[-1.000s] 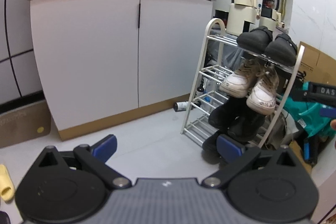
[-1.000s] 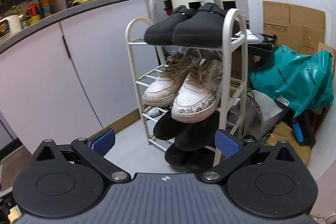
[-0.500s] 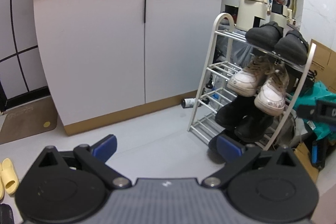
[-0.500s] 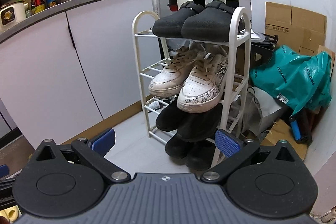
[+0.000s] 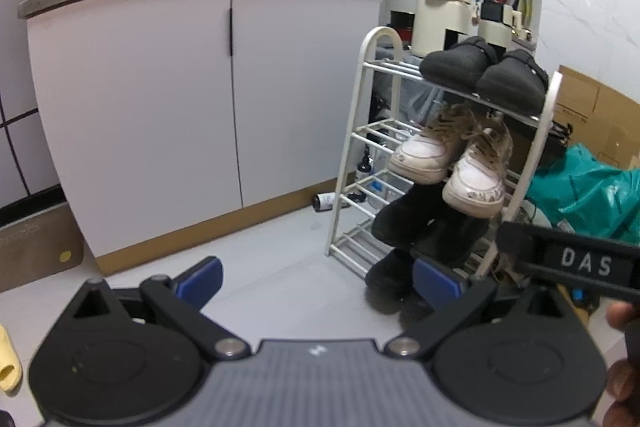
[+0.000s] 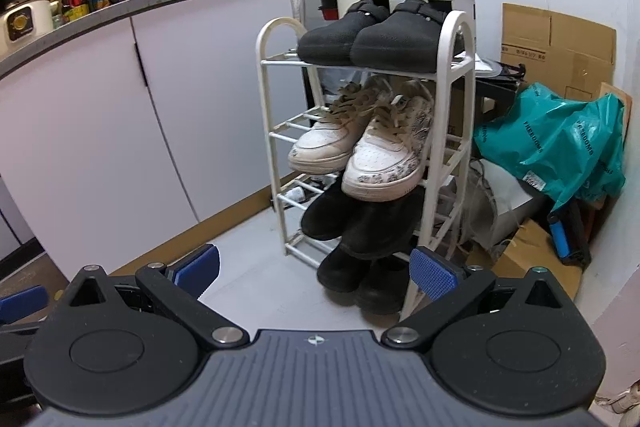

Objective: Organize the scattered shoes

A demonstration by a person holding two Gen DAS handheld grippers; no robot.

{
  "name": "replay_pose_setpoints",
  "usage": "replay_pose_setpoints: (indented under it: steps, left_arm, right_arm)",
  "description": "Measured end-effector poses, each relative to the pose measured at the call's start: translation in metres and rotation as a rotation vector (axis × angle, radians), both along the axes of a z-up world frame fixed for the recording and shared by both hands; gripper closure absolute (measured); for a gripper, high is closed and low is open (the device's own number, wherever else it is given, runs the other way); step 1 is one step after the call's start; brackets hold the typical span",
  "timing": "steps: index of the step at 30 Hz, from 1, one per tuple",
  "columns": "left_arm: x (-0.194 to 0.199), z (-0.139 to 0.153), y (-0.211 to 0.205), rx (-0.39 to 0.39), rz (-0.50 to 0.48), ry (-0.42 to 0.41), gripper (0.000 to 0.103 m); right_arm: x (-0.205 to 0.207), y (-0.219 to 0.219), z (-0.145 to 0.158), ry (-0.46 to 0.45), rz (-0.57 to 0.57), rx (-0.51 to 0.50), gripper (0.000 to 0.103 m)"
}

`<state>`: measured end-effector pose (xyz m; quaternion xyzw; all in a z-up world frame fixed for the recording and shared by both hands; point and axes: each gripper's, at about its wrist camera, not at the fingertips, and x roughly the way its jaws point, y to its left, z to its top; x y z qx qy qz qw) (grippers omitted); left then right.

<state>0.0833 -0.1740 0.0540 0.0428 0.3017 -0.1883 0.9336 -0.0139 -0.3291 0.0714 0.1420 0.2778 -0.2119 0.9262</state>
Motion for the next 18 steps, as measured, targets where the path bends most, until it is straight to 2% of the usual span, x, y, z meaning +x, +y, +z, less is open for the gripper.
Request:
replay_pose_setpoints:
  steps: [12,18]
  left_arm:
    - [-0.005,-0.002,0.005,0.004,-0.012,0.017,0.000]
    - [-0.002,-0.001,0.010,0.015,0.019,0.023,0.000]
  right_arm:
    - [-0.002,0.014,0.002,-0.002,0.012,-0.025,0.000]
    - [-0.002,0.014,0.001,0.007,0.012,-0.031,0.000]
